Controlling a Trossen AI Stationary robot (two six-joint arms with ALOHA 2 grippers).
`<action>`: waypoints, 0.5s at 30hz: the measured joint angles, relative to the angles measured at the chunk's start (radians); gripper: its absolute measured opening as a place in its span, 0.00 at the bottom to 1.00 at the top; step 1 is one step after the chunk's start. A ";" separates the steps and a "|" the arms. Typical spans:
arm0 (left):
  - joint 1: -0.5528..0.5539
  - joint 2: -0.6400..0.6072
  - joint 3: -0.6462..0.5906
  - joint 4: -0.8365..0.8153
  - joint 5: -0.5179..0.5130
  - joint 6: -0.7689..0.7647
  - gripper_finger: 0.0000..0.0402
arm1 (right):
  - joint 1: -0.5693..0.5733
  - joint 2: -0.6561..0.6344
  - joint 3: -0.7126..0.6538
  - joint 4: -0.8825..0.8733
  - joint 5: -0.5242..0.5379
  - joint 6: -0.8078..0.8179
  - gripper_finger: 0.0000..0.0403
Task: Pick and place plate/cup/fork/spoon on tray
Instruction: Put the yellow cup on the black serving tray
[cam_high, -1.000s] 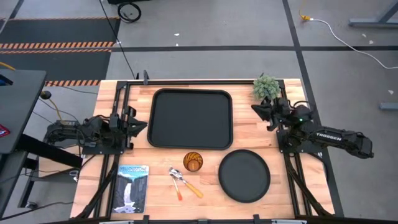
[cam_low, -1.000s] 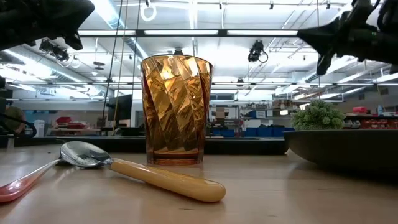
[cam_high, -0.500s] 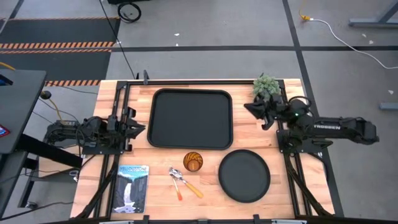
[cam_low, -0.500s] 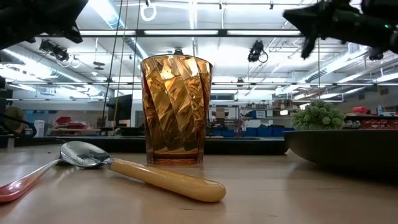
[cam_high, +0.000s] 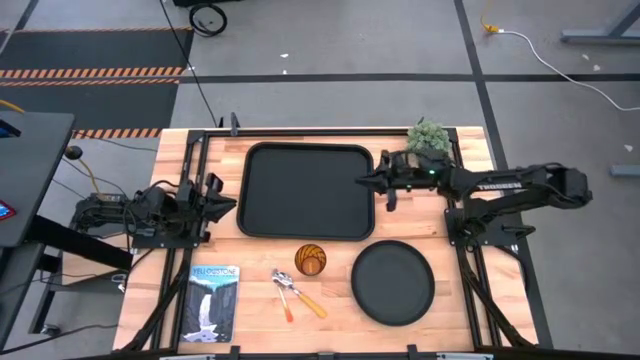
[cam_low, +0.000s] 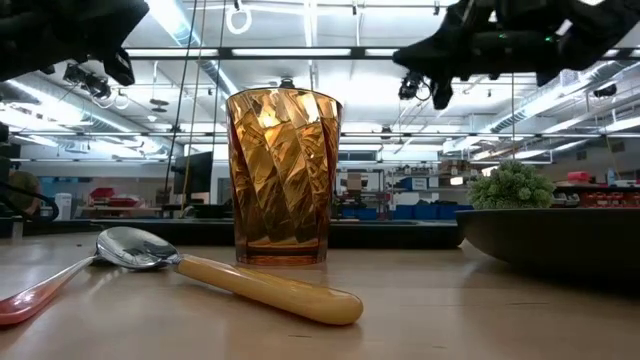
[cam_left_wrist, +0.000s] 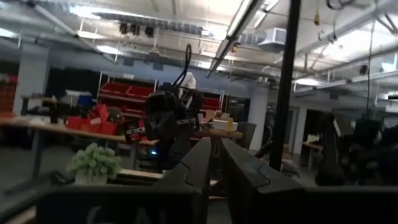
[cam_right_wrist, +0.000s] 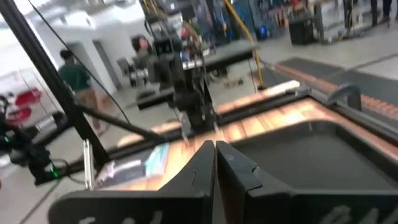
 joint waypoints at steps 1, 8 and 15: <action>0.000 0.000 0.000 -0.004 0.000 -0.006 0.11 | 0.004 0.020 0.019 -0.024 0.000 -0.009 0.05; 0.000 0.000 0.000 -0.022 -0.020 -0.016 0.11 | 0.035 0.139 0.152 -0.185 0.043 -0.093 0.05; 0.000 0.000 0.000 -0.071 -0.146 -0.024 0.11 | 0.077 0.242 0.258 -0.247 0.050 -0.133 0.05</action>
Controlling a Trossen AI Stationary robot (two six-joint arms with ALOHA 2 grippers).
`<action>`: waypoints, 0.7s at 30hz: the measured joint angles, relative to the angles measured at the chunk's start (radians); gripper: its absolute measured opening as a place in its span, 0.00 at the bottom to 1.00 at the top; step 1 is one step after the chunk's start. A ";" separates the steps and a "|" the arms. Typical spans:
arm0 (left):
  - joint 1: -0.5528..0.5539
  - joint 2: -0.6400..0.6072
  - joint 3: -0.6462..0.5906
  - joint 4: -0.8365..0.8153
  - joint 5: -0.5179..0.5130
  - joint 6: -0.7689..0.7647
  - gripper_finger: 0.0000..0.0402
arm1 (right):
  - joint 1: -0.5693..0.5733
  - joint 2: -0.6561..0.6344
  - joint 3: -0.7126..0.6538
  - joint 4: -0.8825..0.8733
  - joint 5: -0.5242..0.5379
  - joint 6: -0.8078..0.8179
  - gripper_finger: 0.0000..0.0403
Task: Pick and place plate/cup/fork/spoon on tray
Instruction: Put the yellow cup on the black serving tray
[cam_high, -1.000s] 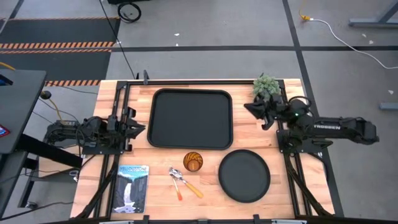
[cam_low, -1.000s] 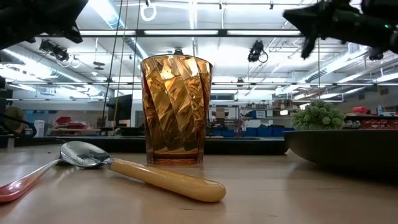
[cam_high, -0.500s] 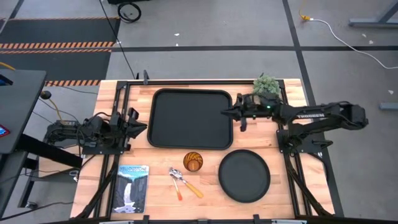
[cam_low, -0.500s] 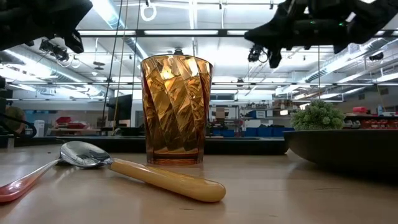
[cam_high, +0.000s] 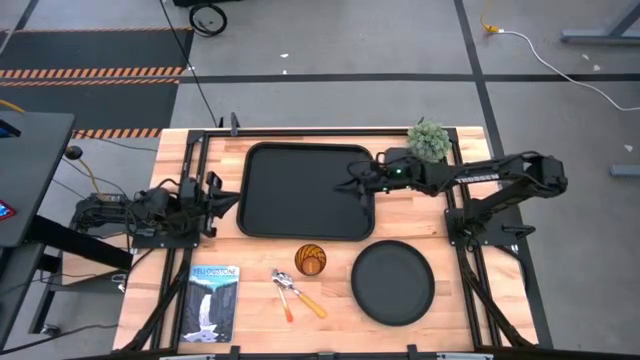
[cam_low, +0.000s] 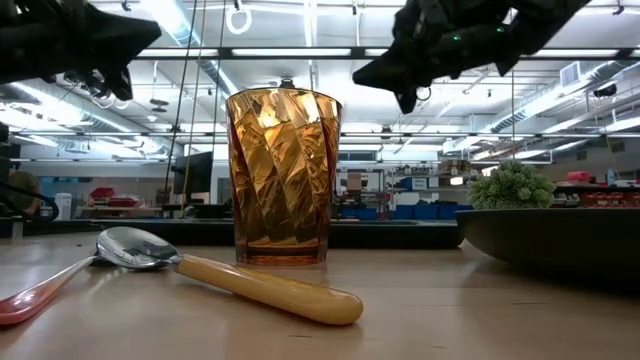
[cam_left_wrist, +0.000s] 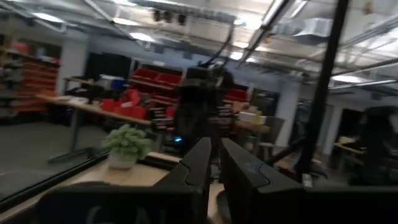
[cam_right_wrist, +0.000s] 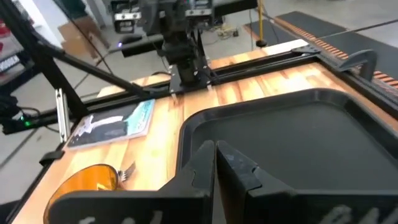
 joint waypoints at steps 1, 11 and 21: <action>0.000 0.000 0.000 0.000 -0.011 -0.006 0.11 | 0.007 0.013 0.013 -0.007 0.001 -0.004 0.05; -0.001 0.000 0.000 -0.095 -0.030 -0.050 0.11 | 0.088 0.149 0.213 -0.245 0.135 -0.080 0.18; -0.002 0.000 0.000 -0.261 -0.024 -0.177 0.11 | 0.161 0.308 0.436 -0.491 0.158 -0.106 0.28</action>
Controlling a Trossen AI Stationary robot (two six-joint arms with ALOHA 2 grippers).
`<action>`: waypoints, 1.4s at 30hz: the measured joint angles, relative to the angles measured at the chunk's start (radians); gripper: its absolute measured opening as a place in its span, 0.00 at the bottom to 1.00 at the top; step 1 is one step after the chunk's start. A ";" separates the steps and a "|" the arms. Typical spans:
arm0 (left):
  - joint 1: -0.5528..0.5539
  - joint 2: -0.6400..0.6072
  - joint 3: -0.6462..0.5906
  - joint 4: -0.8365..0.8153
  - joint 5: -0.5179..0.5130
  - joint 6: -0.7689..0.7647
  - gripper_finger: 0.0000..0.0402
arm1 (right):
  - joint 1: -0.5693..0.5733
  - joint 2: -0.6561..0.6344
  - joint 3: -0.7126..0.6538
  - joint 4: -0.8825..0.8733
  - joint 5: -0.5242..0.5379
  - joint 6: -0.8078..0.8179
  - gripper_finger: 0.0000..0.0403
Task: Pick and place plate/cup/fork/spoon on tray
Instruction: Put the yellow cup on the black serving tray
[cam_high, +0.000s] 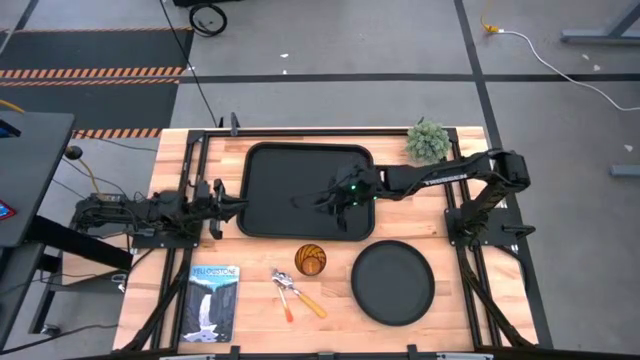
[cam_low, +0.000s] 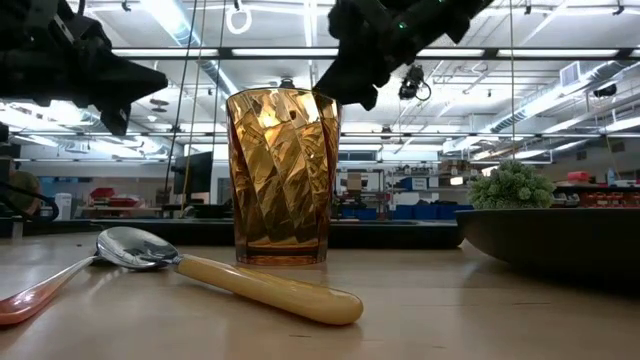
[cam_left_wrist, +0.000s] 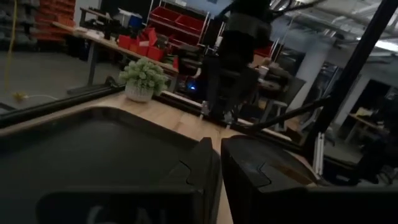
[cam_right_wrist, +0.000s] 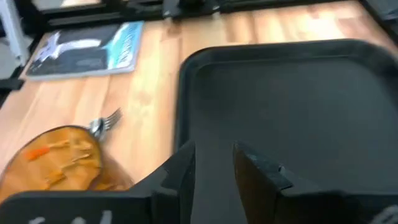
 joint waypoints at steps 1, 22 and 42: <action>0.000 0.000 0.000 -0.001 0.000 -0.008 0.11 | 0.010 0.012 0.018 -0.014 0.000 0.001 0.28; 0.000 0.000 0.000 0.006 -0.003 -0.022 0.11 | 0.204 0.290 0.442 -0.461 0.148 0.101 0.35; 0.000 0.000 0.000 0.004 -0.003 -0.020 0.11 | 0.241 0.327 0.532 -0.572 0.213 0.152 0.42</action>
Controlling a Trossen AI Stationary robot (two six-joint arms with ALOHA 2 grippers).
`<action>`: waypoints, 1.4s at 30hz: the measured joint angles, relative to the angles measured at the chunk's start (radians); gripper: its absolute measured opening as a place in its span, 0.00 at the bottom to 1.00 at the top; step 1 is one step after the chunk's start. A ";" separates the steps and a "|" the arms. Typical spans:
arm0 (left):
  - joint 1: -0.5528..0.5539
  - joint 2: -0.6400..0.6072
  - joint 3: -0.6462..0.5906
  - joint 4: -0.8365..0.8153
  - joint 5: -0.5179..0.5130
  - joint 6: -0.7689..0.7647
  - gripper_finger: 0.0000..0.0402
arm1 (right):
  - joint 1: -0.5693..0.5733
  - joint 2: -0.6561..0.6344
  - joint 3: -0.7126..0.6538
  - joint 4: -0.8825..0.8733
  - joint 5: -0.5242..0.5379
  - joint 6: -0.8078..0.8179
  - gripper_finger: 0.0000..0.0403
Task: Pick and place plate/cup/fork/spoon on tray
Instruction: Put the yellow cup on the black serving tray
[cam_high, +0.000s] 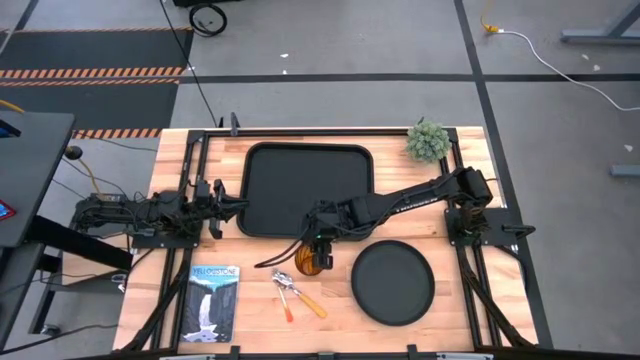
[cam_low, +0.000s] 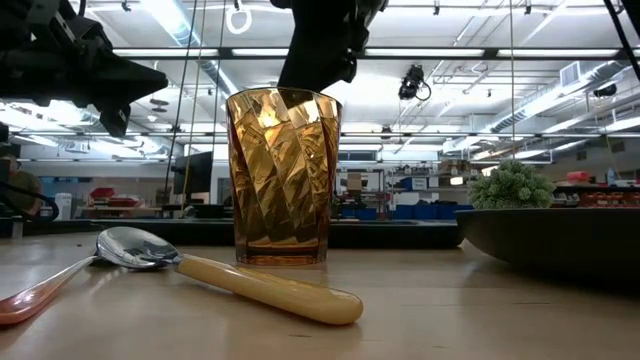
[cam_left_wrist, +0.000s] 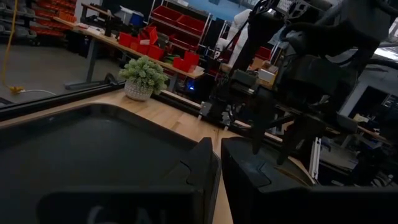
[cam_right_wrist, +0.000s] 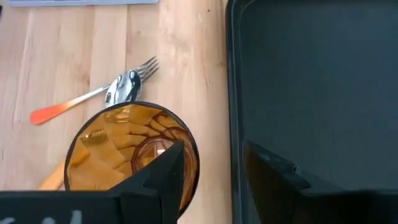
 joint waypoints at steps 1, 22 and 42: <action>0.000 0.000 0.000 0.000 0.000 0.000 0.11 | 0.001 0.000 -0.008 0.007 0.000 0.000 0.42; 0.000 0.000 0.000 -0.002 0.000 -0.002 0.11 | 0.034 0.000 -0.048 0.012 0.041 0.049 0.41; 0.000 0.000 0.000 -0.002 0.000 0.016 0.11 | 0.037 0.000 -0.134 0.076 0.048 0.130 0.39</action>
